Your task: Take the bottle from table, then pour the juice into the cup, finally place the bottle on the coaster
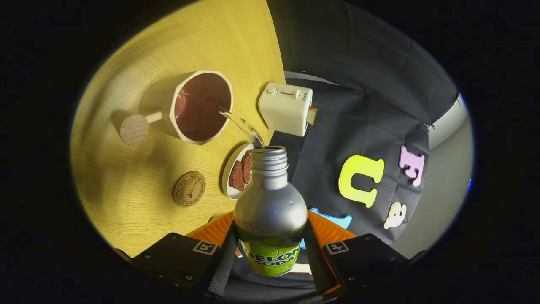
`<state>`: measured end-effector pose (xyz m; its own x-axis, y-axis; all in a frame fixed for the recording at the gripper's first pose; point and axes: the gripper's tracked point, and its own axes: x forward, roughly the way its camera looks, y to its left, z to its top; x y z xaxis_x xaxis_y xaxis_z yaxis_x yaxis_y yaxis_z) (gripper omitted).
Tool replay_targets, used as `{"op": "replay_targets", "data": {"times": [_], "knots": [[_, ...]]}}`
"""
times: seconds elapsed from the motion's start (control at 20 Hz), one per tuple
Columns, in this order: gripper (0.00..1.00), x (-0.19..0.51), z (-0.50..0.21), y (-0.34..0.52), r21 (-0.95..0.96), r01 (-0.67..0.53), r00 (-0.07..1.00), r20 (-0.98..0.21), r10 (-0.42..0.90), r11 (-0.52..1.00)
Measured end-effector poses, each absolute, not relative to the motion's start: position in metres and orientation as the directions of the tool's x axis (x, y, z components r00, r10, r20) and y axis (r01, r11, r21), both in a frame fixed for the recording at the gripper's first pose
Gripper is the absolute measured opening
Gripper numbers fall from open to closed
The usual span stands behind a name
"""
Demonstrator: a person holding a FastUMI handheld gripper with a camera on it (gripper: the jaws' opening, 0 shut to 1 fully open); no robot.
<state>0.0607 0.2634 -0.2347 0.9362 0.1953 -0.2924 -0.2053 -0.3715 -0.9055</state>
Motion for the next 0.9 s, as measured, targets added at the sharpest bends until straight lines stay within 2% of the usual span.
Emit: {"op": "replay_targets", "data": {"times": [0.9], "knots": [[0.77, 0.060, -0.211, 0.261, -0.893, -0.145, 0.940, -0.258, 0.221, -0.426]]}}
